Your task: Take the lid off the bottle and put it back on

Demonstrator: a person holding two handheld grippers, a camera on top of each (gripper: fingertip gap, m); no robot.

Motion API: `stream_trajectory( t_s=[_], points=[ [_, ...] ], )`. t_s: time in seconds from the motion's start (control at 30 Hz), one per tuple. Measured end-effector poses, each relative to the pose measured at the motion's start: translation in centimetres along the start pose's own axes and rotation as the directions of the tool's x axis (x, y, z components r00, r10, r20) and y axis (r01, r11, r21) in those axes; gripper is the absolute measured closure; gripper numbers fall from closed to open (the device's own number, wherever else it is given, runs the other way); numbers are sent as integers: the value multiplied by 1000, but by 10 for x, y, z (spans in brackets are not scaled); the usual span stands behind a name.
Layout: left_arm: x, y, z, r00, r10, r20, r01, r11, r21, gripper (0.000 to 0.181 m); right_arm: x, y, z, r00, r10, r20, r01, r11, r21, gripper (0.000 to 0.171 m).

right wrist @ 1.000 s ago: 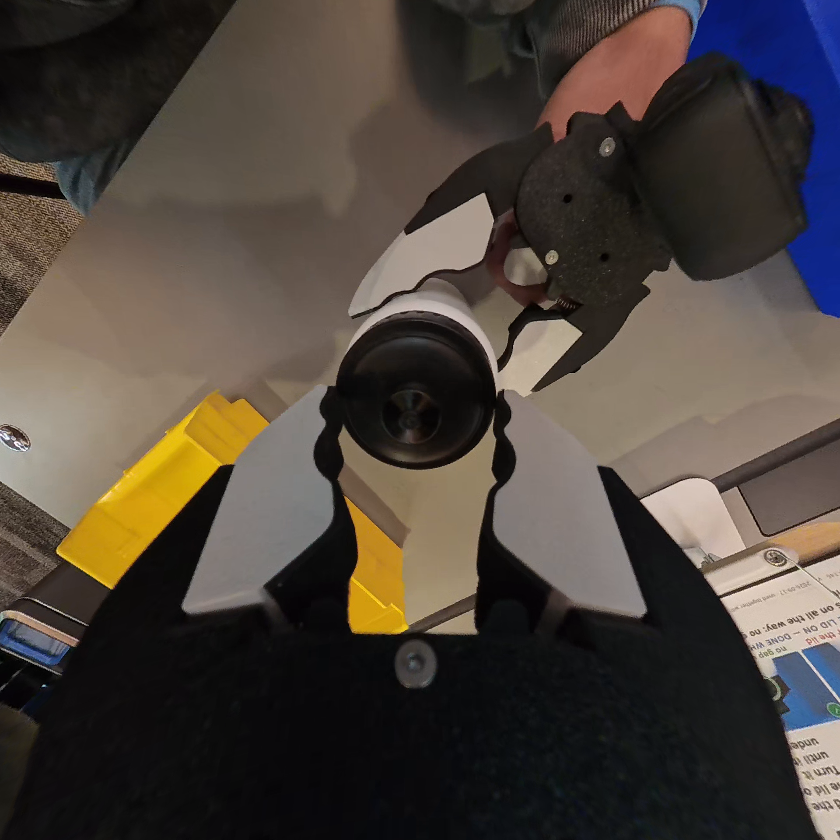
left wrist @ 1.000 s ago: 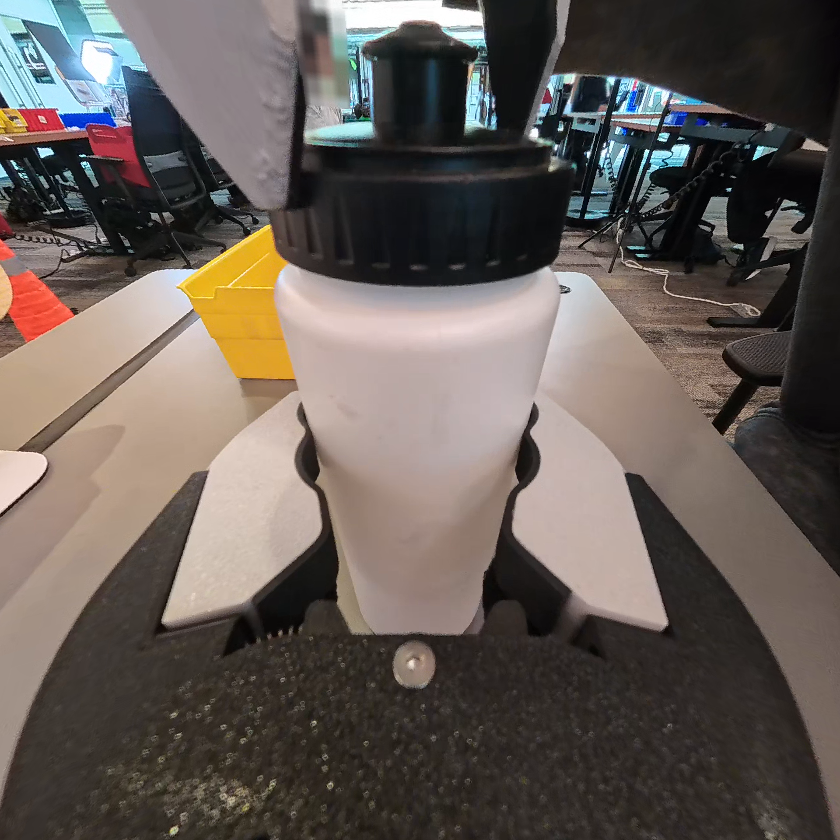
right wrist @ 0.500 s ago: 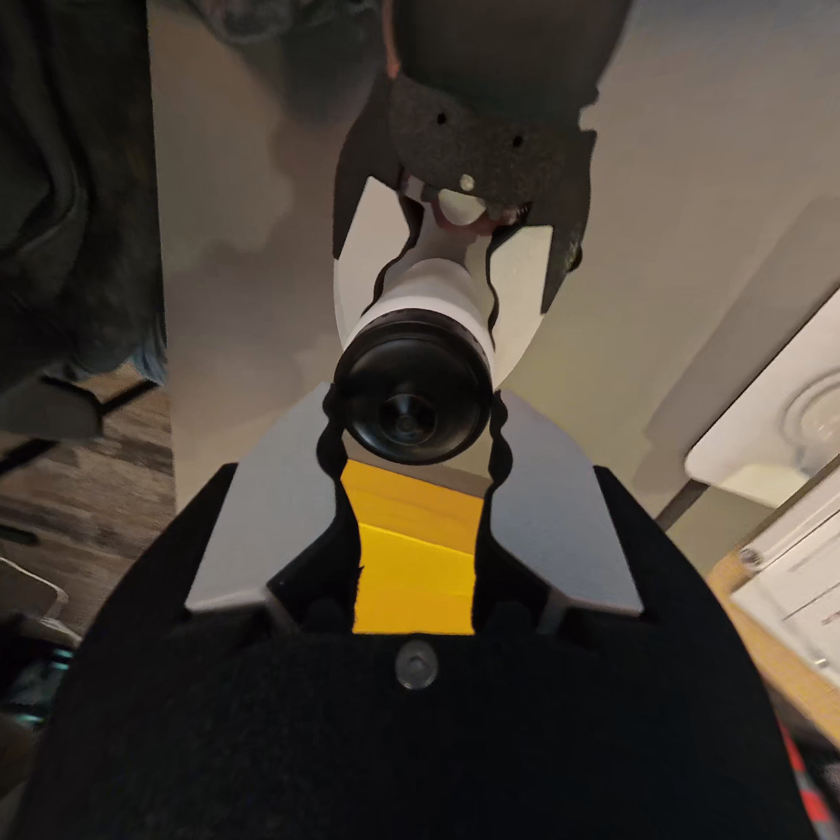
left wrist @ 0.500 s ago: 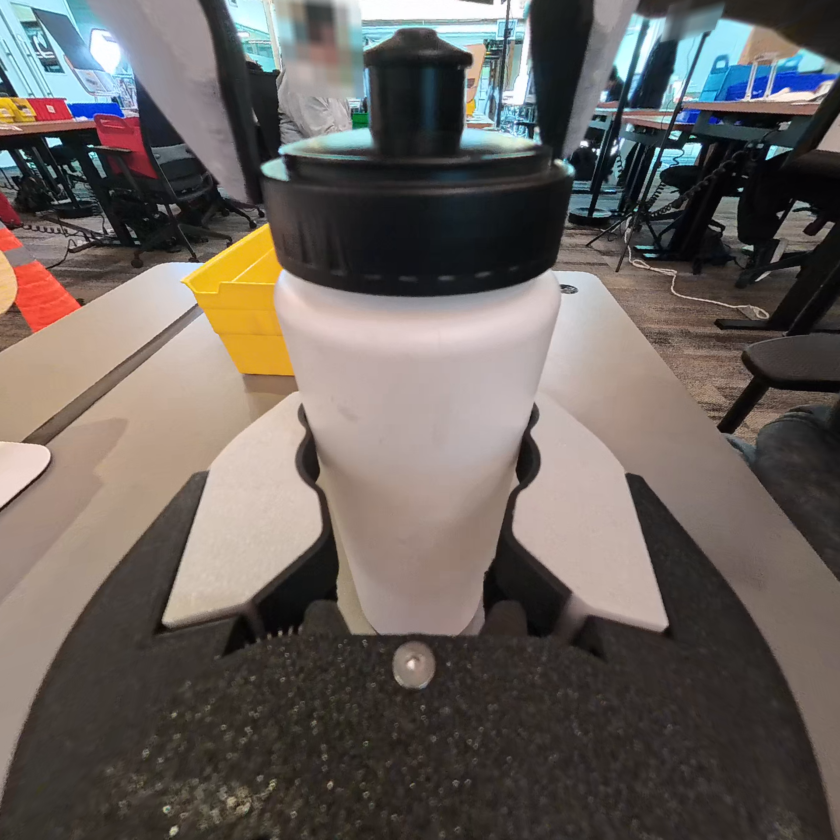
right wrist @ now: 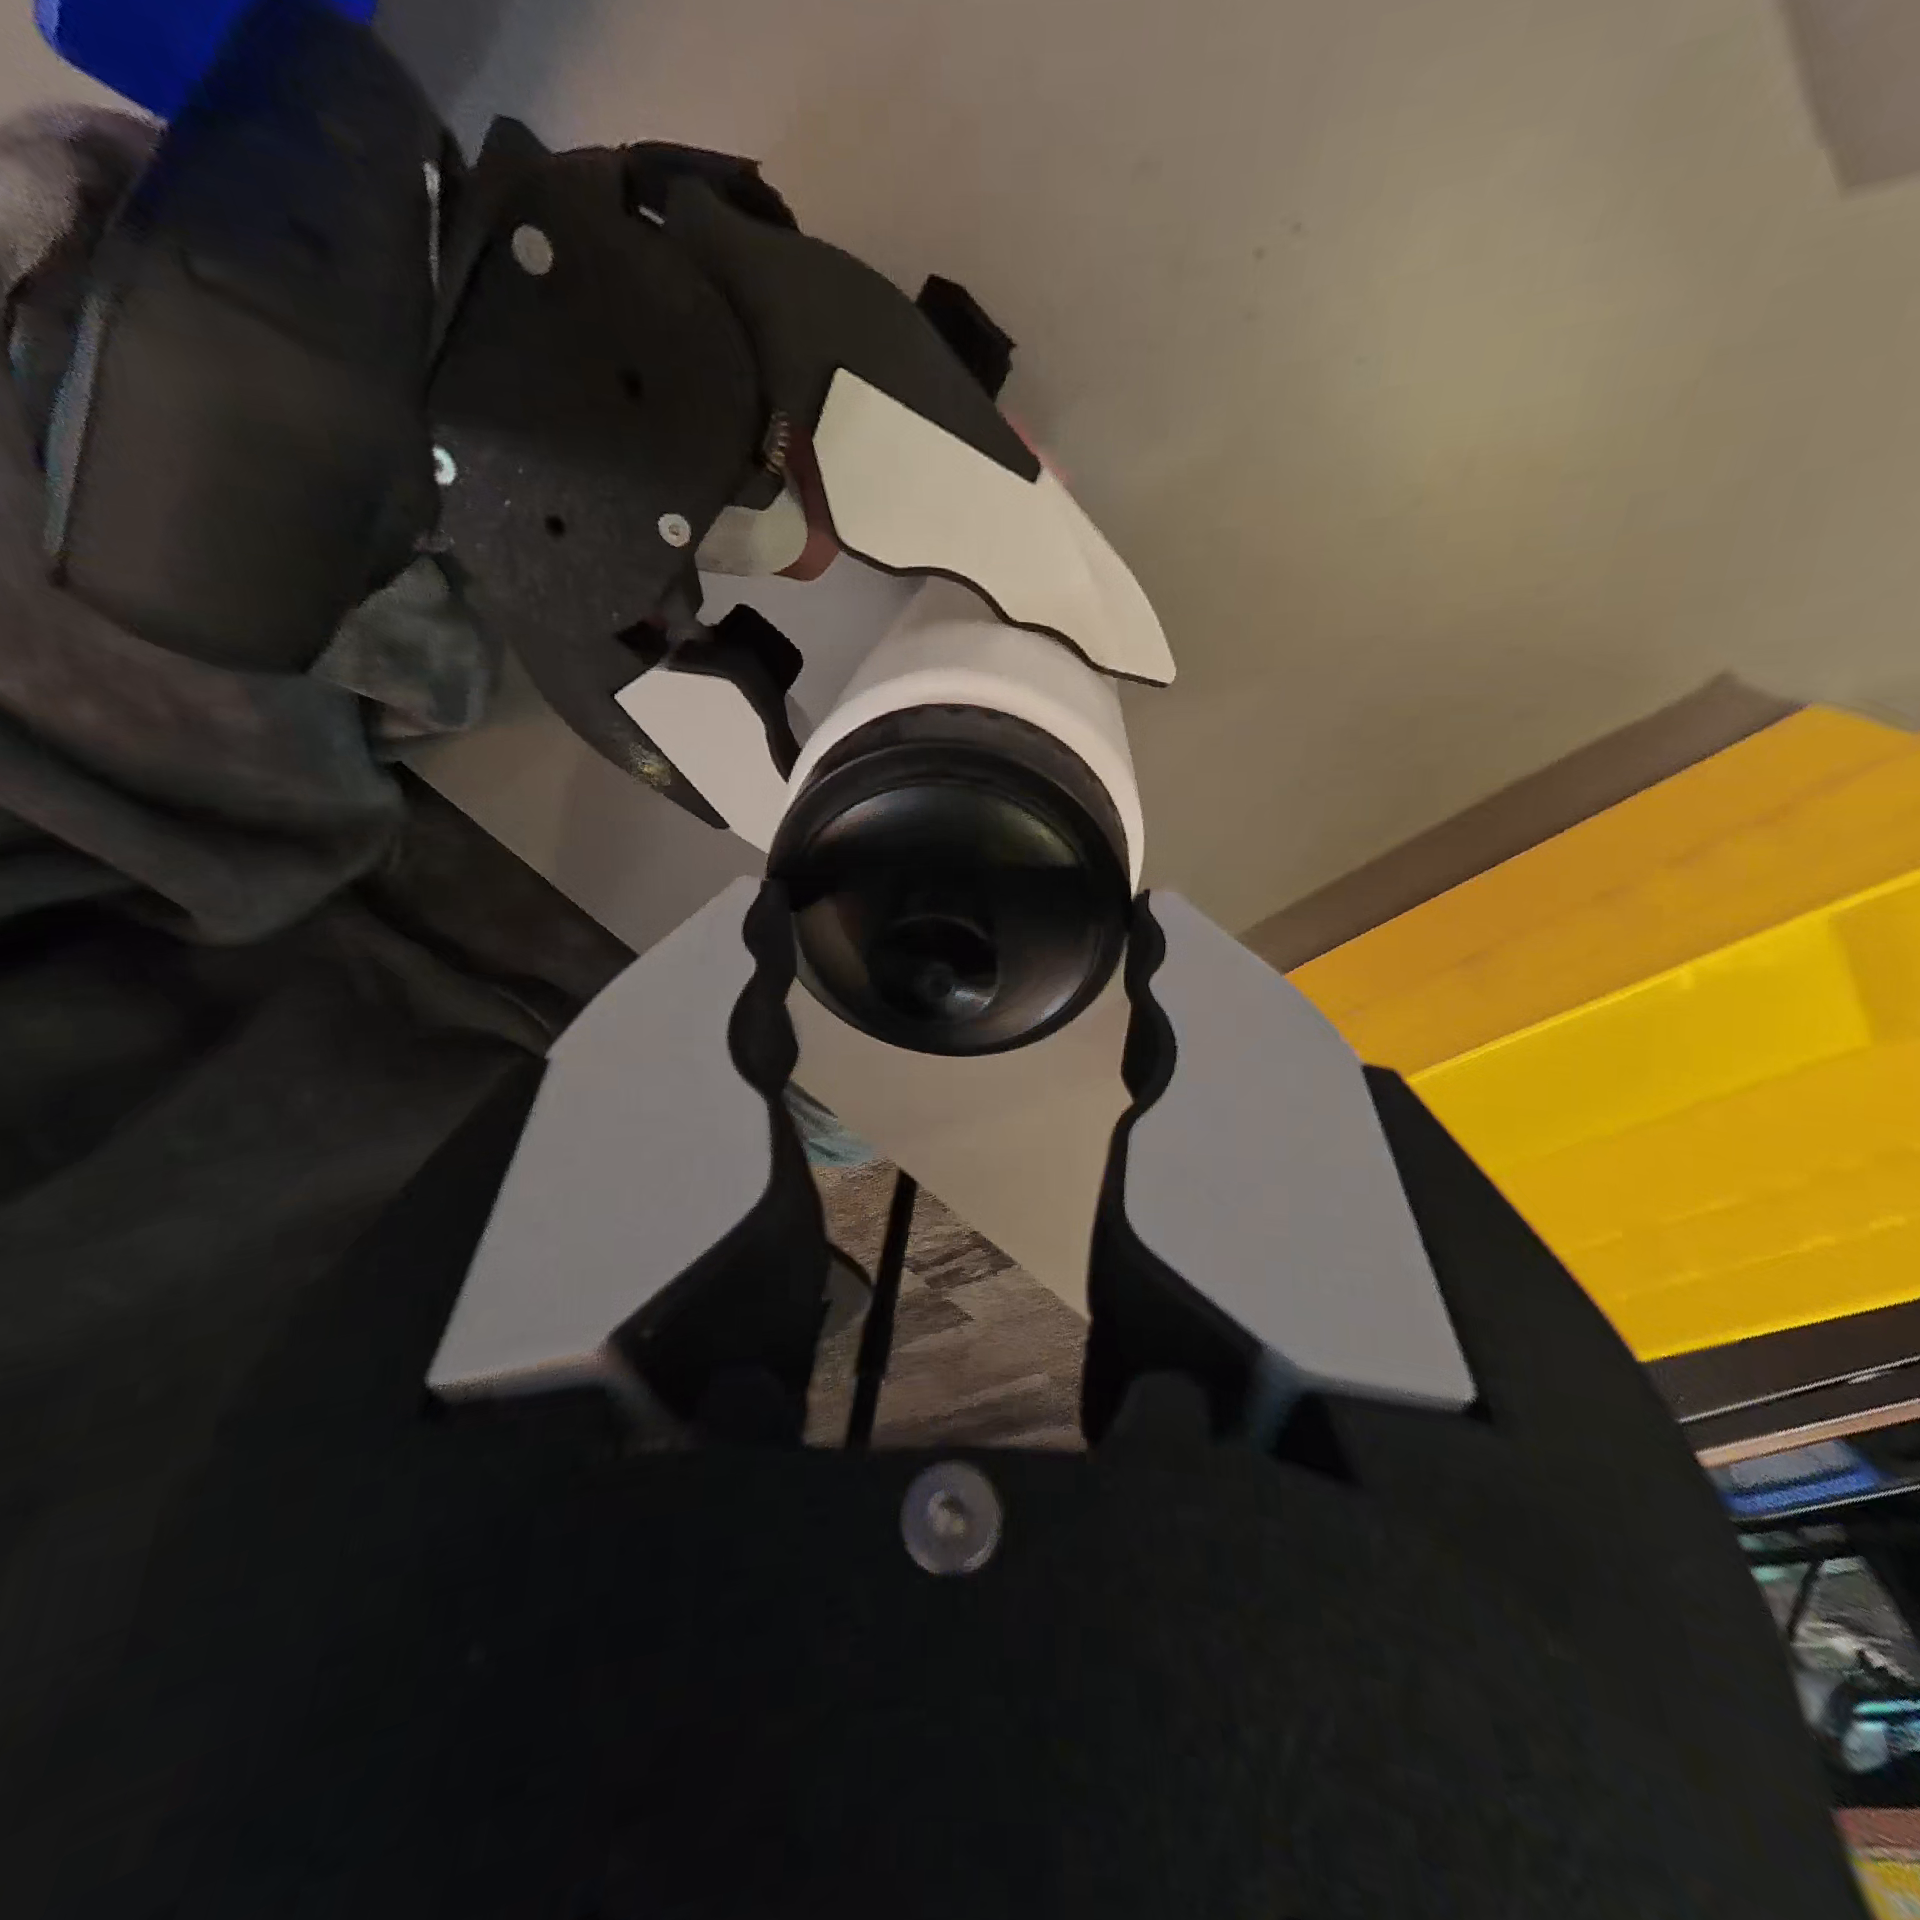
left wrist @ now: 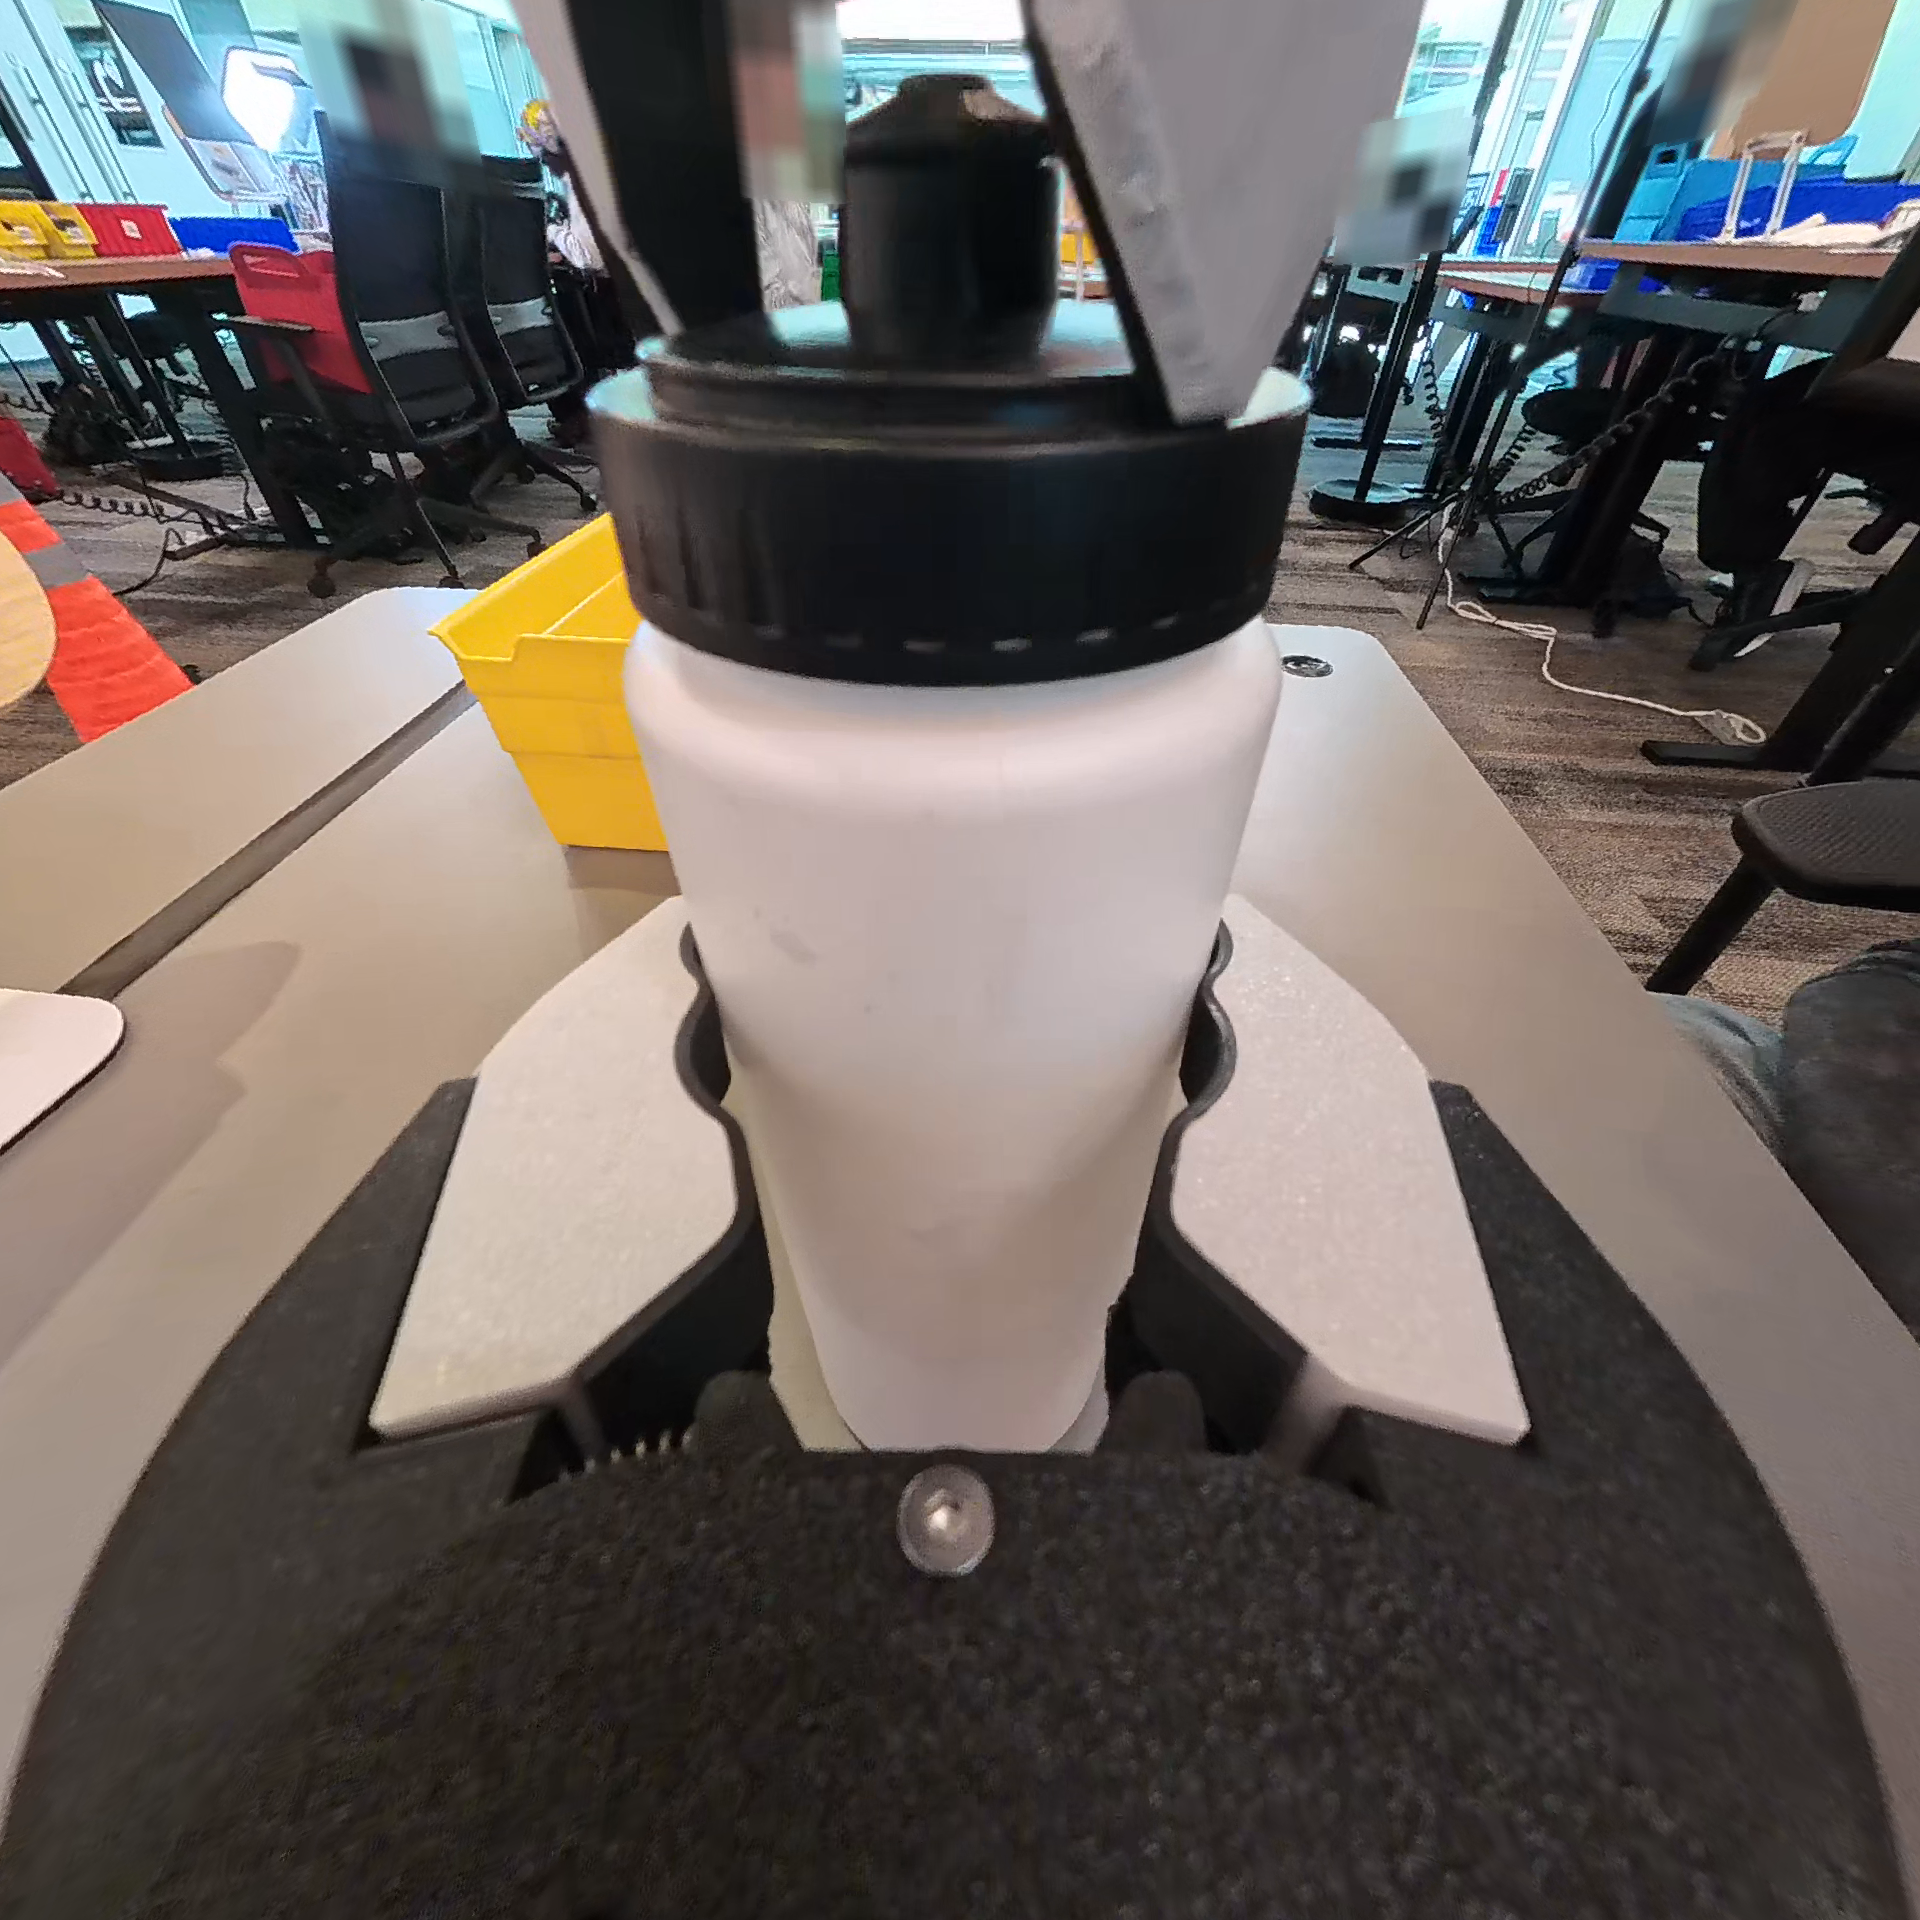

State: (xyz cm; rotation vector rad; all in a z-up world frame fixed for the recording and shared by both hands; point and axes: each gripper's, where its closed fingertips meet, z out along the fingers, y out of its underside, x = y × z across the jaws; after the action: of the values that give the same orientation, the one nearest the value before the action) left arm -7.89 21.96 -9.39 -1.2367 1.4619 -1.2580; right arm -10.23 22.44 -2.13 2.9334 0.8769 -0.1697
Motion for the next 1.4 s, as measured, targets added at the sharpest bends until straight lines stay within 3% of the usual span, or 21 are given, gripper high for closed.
stream_trajectory(
  t_s=[0.17,0.27,0.3,0.37,0.43,0.5,0.83,0.97,1.03,1.2,1.4],
  points=[
    [2,0,0,1000,17,4,-17,1000,-6,95,-2,3,1,998,-55,-11,55,998,-24,109],
    [2,0,0,1000,15,2,-15,1000,-6,95,3,8,-2,920,-388,-50,382,919,-96,94],
    [2,0,0,1000,15,0,-15,1000,-5,95,2,10,-3,844,-534,-53,527,843,-109,93],
    [3,0,0,1000,16,-6,-16,1000,-3,95,1,12,-7,607,-788,-106,778,616,-125,86],
    [3,0,0,1000,14,-12,-14,1000,2,95,1,7,-11,359,-914,-191,908,389,-154,90],
    [4,0,0,1000,13,-19,-13,1000,5,95,-9,5,-12,274,-943,-188,951,295,-93,96],
    [6,1,-2,999,15,-41,-15,1000,1,95,1,-3,0,128,-987,-99,991,131,-24,97],
    [7,1,-3,999,16,-39,-17,1000,-4,95,-1,1,4,126,-991,-42,992,127,-19,104],
    [6,1,-3,999,15,-33,-15,1000,-5,95,-1,1,4,178,-983,-46,983,180,-26,104],
    [5,1,-3,1000,10,-28,-10,1000,-2,95,0,2,4,450,-891,-68,892,451,-8,105],
    [4,1,-2,1000,5,-9,-5,1000,-12,95,-1,4,4,768,-633,-94,637,771,15,104]
  ],
)
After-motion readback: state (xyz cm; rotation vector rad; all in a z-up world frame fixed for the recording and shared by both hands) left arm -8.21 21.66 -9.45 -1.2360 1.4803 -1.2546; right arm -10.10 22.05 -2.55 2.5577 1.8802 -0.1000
